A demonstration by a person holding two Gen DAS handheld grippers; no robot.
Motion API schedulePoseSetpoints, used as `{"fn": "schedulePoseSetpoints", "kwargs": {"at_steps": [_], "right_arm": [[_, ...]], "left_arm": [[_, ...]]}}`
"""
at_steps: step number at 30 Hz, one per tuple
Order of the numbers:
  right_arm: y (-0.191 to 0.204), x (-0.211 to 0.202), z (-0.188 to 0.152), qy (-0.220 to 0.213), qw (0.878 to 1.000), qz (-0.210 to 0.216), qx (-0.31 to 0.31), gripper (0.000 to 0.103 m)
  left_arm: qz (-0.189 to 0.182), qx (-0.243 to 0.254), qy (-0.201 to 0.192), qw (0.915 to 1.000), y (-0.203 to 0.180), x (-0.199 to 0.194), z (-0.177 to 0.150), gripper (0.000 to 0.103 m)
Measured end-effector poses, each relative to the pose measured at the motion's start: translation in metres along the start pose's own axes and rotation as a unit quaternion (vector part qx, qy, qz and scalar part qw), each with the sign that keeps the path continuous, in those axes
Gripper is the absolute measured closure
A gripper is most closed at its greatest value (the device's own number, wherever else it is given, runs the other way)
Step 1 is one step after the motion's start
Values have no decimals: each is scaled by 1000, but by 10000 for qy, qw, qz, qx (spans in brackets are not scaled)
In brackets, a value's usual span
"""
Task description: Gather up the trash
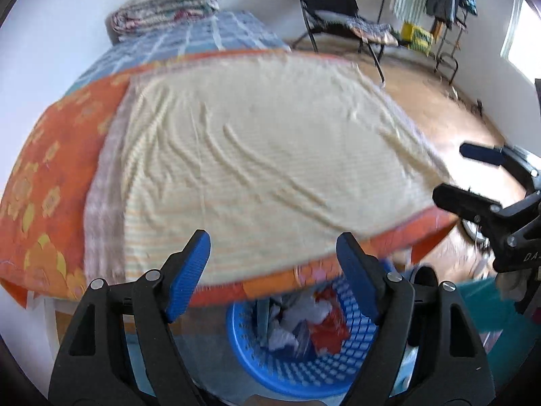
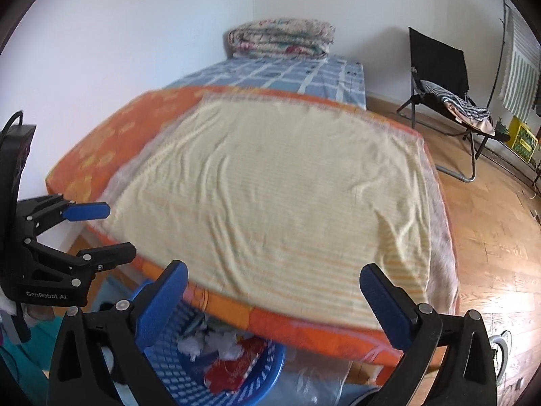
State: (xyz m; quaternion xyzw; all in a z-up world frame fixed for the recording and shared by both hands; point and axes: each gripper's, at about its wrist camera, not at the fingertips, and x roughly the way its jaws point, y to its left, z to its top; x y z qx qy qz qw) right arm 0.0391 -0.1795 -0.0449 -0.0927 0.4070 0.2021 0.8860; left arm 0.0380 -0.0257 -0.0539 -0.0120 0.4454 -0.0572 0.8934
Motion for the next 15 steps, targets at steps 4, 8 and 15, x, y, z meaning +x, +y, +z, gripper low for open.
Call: {"fn": "schedulePoseSetpoints", "kwargs": {"at_steps": [4,8,15], "right_arm": [[-13,-5,20,-148,9998,8,145,0],[-24,-11,36,-291,9992,-1,285,0],[-35,-19,54,-425,9984,63,358,0]], "left_arm": [[70,-145,-357,9992,3,-15,24,21],[142,-406,-745,9963,8,-31,42,15],[346,-488,-1234,9906,5,-55,54,11]]}}
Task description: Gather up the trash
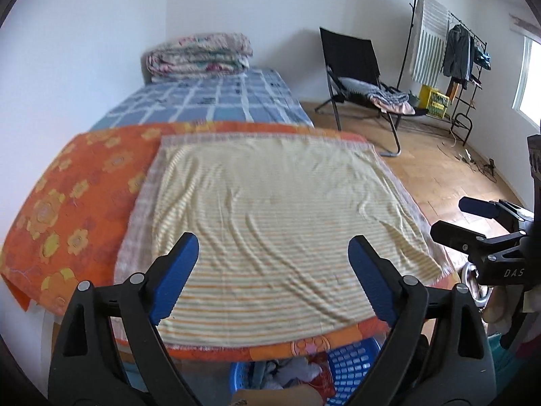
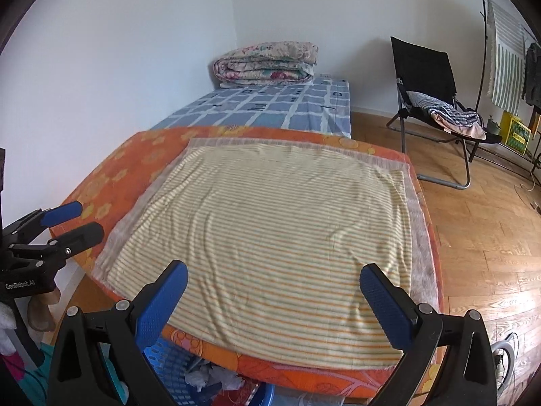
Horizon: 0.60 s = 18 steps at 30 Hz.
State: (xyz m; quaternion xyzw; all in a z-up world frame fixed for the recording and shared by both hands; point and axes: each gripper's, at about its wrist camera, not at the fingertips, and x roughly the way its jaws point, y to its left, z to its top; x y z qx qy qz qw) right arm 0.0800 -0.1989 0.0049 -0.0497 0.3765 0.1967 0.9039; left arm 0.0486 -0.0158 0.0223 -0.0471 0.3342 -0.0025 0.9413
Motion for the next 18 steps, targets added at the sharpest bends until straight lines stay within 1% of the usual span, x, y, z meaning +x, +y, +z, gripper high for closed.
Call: {"fn": "schedulePoseSetpoints", "kwargs": {"at_steps": [4,7,10,14,18], "right_arm": [[0,-5,8,-74,9999,108,12,0],[2,-9,12,-195,9997,132,-8,0],[2,-9,17,-263,9996,141,14,0],[-3,-4,23,-247,9993,214,152,0],[-6,8,24,-92,9991,257,319,0]], "left_arm": [[117,49,-224,9997,-4,-10,6,10],[166,121,-334,9992,-9,-15,11,5],[250,124,-474,9985,-11,-20,13,4],[243,9,-537,9983,-9,-22,18,2],[253,-122,-571,9980,-6,-22,20,1]]}}
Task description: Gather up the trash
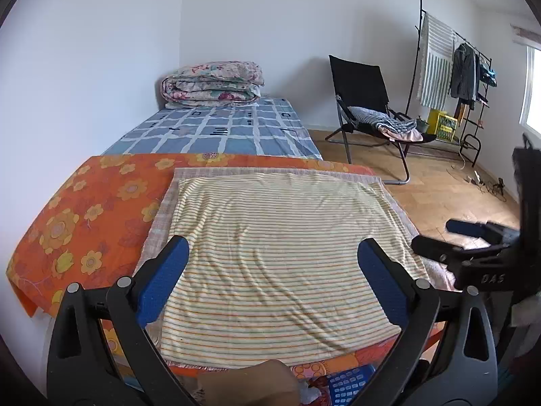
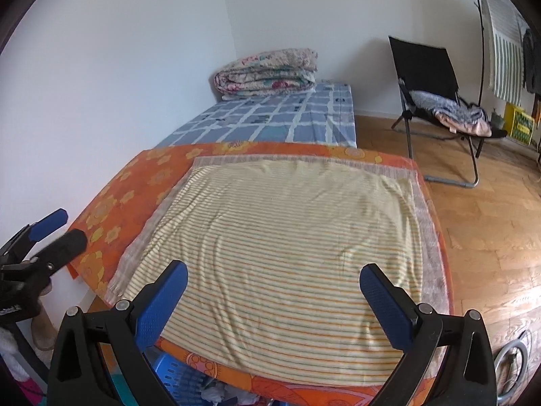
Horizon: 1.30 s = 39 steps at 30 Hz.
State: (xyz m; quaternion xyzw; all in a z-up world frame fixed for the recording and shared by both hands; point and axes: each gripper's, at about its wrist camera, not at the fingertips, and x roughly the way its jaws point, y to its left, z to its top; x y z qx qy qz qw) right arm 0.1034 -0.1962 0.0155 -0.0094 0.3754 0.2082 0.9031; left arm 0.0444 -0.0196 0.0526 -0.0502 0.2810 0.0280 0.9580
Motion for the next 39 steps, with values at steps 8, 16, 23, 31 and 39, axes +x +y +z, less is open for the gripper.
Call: {"fn": "schedulePoseSetpoints", "kwargs": {"at_steps": [8,16,23,31,39], "right_arm": [[1,13,-6,179,9998,15,106,0],[5,13,-8,130,9999,-45,32,0],[6,13,-8,108,9999,-57,5,0],[6,14,-9,122,9999,-59,27,0],[5,14,-8,148,9999,-58,6,0]], "left_arm": [[35,-64,-103,9999,2,-4,2,1],[71,-93,-42,9999,3,-5,-1,1],[74,-95,-59,9999,4,-5,-1,1],[88,-109,-53,9999,7,-5,-2,1],[90,-105,-56,9999,6,-5,-2,1]]}}
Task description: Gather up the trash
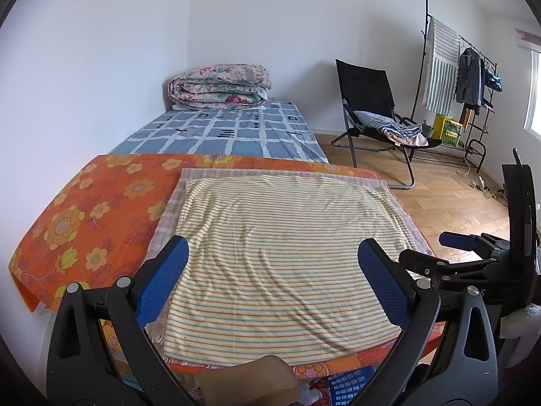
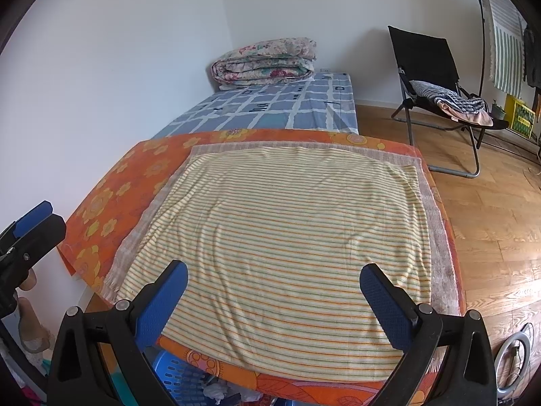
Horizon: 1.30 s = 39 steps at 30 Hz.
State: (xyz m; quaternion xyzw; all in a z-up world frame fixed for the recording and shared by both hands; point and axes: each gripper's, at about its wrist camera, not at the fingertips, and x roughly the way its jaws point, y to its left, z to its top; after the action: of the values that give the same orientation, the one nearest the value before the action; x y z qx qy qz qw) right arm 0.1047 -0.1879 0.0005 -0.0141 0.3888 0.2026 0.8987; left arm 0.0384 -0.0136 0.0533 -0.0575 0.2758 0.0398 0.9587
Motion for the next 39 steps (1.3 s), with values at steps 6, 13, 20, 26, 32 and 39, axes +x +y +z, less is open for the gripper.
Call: {"fn": "schedulePoseSetpoints", "kwargs": {"at_steps": [6,13,20,26,32,39], "right_arm": [[1,0,1,13,10000,-45,-43,0],[0,1,-1,41,10000,-43,-29,0],[-1,1,-2,29,10000,-14,-2,0],[1,2,-4,44,10000,20,17,0],[2,3,-4,55,10000,25,15,0],[4,5,-6,107,9999,40,71,0]], "left_arm": [[11,-2,-3,10000,0,-1,0,1],[2,10,5,10000,0,0,-1,1],[0,13,8,10000,-1,0,-1,1],[-4,16,16,10000,0,0,-1,1],[10,10,10,10000,-1,0,-1,1],[-6,14,34,10000,-1,1,-1,1]]}}
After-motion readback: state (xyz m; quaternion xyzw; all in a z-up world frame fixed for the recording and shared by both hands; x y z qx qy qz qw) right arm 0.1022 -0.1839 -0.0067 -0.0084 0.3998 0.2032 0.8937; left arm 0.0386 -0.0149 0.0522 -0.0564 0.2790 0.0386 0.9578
